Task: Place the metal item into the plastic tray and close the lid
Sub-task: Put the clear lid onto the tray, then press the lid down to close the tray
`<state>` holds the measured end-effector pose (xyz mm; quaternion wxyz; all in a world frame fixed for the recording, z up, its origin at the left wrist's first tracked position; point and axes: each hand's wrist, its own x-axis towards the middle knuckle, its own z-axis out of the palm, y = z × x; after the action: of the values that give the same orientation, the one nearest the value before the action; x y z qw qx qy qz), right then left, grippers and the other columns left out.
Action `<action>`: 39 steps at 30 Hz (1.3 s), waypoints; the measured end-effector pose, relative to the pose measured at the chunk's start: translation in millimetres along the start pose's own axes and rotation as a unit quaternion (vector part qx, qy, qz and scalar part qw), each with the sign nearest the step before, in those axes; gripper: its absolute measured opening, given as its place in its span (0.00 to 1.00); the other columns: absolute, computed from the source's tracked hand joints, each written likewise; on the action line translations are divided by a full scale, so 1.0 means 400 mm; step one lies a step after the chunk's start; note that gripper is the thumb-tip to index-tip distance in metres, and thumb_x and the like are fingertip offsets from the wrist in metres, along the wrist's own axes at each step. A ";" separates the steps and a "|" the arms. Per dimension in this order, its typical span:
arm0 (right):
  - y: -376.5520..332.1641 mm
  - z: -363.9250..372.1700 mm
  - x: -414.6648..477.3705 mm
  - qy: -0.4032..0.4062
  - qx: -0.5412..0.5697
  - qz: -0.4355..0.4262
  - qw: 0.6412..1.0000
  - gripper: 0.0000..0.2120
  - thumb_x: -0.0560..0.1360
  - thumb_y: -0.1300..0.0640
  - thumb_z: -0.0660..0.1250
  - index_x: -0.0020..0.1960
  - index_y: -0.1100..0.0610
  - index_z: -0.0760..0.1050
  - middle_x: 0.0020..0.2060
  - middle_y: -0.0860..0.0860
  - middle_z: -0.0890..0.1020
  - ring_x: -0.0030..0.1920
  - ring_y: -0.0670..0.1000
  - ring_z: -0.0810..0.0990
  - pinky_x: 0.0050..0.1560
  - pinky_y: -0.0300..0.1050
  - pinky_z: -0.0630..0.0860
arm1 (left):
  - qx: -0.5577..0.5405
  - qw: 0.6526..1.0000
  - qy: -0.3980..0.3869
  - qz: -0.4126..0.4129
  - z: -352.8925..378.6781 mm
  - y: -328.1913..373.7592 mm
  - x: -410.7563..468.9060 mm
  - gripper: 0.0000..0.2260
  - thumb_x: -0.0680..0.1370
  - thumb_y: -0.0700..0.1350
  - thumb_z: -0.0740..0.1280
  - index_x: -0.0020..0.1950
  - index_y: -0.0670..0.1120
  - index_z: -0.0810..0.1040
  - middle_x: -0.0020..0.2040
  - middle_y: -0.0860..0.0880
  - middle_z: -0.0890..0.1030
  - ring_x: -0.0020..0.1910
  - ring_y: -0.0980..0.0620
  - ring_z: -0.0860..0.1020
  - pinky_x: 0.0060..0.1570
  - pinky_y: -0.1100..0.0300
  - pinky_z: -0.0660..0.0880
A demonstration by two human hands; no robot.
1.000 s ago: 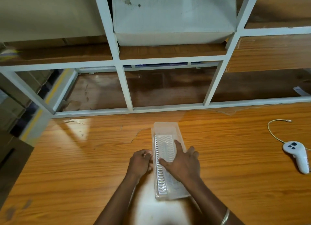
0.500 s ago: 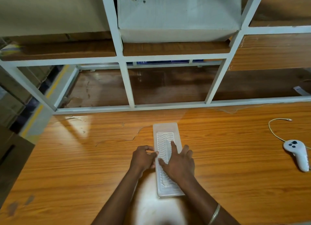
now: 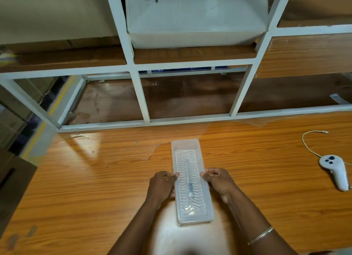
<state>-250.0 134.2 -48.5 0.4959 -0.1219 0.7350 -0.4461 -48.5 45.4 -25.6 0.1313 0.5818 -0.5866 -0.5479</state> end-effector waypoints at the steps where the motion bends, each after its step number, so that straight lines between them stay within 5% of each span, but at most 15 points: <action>1: 0.000 0.000 0.003 -0.001 -0.004 -0.002 1.000 0.15 0.74 0.61 0.78 0.57 0.64 0.81 0.51 0.64 0.88 0.51 0.60 0.88 0.55 0.59 0.85 | 0.014 1.000 -0.011 -0.002 0.002 -0.009 -0.018 0.18 0.79 0.54 0.72 0.43 0.39 0.81 0.35 0.41 0.88 0.26 0.53 0.81 0.25 0.66 0.76; 4: 0.004 -0.001 0.009 0.001 -0.015 -0.012 1.000 0.13 0.74 0.60 0.77 0.55 0.63 0.80 0.52 0.66 0.87 0.47 0.58 0.87 0.50 0.55 0.85 | 0.002 0.994 -0.096 -0.056 0.012 -0.066 -0.083 0.18 0.71 0.53 0.81 0.37 0.46 0.74 0.29 0.47 0.84 0.25 0.52 0.82 0.26 0.63 0.78; 6: 0.011 -0.001 0.016 -0.002 -0.021 -0.020 1.000 0.11 0.75 0.59 0.77 0.54 0.62 0.80 0.52 0.66 0.87 0.46 0.58 0.87 0.48 0.54 0.84 | -0.002 0.983 -0.156 -0.093 0.020 -0.112 -0.120 0.21 0.63 0.52 0.85 0.39 0.45 0.75 0.31 0.42 0.86 0.31 0.46 0.85 0.35 0.54 0.83; 12: 0.023 0.001 0.025 -0.001 -0.058 -0.036 0.998 0.13 0.74 0.53 0.77 0.54 0.59 0.80 0.50 0.64 0.87 0.54 0.64 0.87 0.58 0.65 0.83 | -0.139 0.962 -0.195 -0.135 0.070 -0.183 -0.176 0.29 0.64 0.42 0.85 0.59 0.32 0.80 0.44 0.33 0.87 0.36 0.42 0.81 0.45 0.49 0.80; 18: 0.015 0.001 0.021 -0.010 -0.078 -0.048 0.996 0.12 0.75 0.54 0.76 0.53 0.58 0.79 0.49 0.63 0.87 0.52 0.62 0.87 0.56 0.63 0.84 | -0.210 0.957 -0.134 -0.149 0.073 -0.186 -0.169 0.19 0.66 0.33 0.83 0.46 0.36 0.75 0.37 0.31 0.84 0.30 0.43 0.82 0.31 0.55 0.82; 27: 0.027 -0.001 0.036 -0.018 -0.076 -0.047 0.996 0.13 0.74 0.53 0.77 0.54 0.58 0.80 0.49 0.60 0.88 0.51 0.59 0.88 0.57 0.61 0.84 | -0.263 0.941 -0.166 -0.132 0.085 -0.208 -0.148 0.30 0.59 0.35 0.86 0.53 0.36 0.72 0.41 0.28 0.82 0.26 0.45 0.79 0.28 0.58 0.77; 33: -0.053 0.010 0.044 -0.053 -0.060 -0.015 0.997 0.08 0.68 0.55 0.72 0.44 0.57 0.78 0.38 0.51 0.85 0.41 0.52 0.84 0.44 0.48 0.84 | -0.251 0.946 -0.159 -0.130 0.072 -0.173 -0.167 0.26 0.64 0.32 0.83 0.52 0.39 0.71 0.36 0.32 0.82 0.27 0.44 0.78 0.27 0.57 0.76; 39: -0.207 0.075 0.193 0.020 -0.084 -0.048 0.995 0.23 0.69 0.41 0.77 0.50 0.61 0.85 0.46 0.56 0.89 0.47 0.57 0.88 0.54 0.57 0.85 | -0.246 0.949 -0.142 -0.138 0.071 -0.164 -0.182 0.23 0.67 0.30 0.81 0.54 0.37 0.71 0.37 0.31 0.83 0.28 0.43 0.79 0.27 0.57 0.77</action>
<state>-283.5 22.9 -35.3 0.4471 -0.1897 0.7728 -0.4085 -14.8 137.7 -52.8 0.1089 0.5233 -0.3604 -0.7645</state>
